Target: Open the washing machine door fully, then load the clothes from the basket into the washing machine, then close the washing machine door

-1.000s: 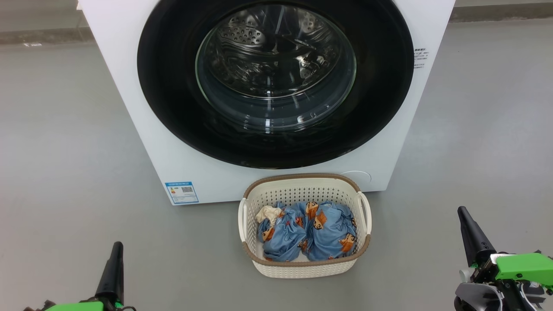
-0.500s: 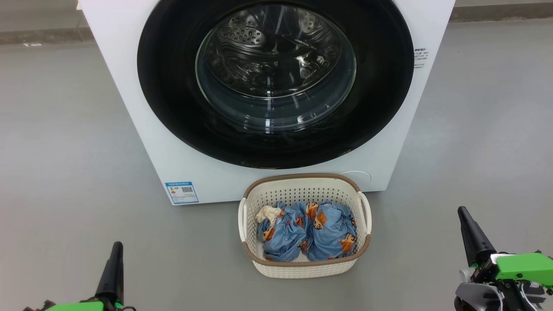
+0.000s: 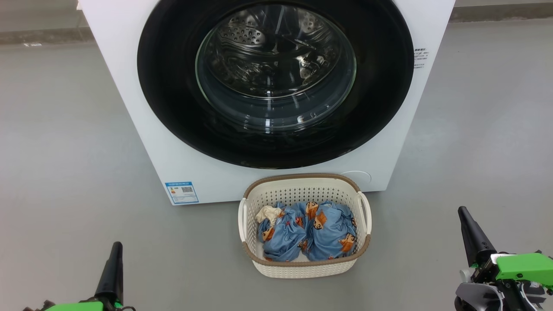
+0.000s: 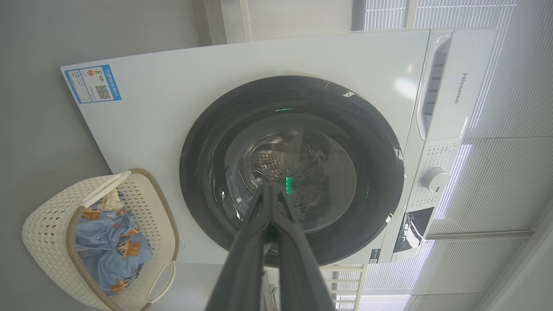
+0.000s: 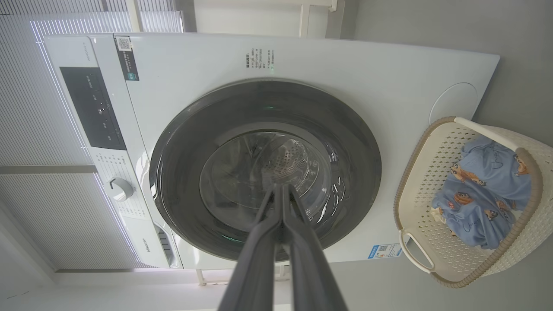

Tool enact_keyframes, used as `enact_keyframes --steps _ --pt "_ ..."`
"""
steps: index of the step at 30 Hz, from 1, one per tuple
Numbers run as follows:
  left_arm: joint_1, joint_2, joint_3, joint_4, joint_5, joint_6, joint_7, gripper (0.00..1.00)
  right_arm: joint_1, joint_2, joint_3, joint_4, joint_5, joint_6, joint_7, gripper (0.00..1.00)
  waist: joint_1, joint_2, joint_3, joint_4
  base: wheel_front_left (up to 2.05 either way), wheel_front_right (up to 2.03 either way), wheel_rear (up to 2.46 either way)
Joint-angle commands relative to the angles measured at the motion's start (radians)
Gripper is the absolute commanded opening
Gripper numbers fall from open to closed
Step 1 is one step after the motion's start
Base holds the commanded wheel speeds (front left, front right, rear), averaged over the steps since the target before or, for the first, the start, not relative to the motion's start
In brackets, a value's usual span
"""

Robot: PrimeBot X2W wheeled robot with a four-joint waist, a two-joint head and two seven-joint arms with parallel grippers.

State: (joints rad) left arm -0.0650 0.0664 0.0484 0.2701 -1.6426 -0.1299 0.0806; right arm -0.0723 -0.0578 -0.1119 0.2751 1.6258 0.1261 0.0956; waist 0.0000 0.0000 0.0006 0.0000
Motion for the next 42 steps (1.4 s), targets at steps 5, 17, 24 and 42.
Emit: enact_keyframes --steps 5,17,24,42 --pt "-0.047 0.006 0.035 -0.021 0.008 -0.001 0.008 0.0 -0.041 -0.004 0.013 -0.025 -0.005 0.005 0.006 0.0 0.0 0.0 0.0 0.0 0.0 0.0 0.0" --pt "-0.047 0.005 0.037 -0.021 0.01 -0.001 0.01 0.0 -0.041 -0.003 0.012 -0.025 -0.006 0.005 0.007 0.0 0.0 0.0 0.0 0.0 0.0 0.0 0.0" --pt "-0.048 0.004 0.038 -0.021 0.011 -0.001 0.011 0.0 -0.041 -0.003 0.011 -0.025 -0.006 0.005 0.007 0.0 0.0 0.0 0.0 0.0 0.0 0.0 0.0" --pt "0.032 -0.018 -0.018 0.016 0.049 0.0 -0.03 1.0 0.032 0.013 0.011 0.037 -0.04 0.0 -0.037 1.0 0.0001 0.0 0.002 0.003 0.0 0.0 0.0"
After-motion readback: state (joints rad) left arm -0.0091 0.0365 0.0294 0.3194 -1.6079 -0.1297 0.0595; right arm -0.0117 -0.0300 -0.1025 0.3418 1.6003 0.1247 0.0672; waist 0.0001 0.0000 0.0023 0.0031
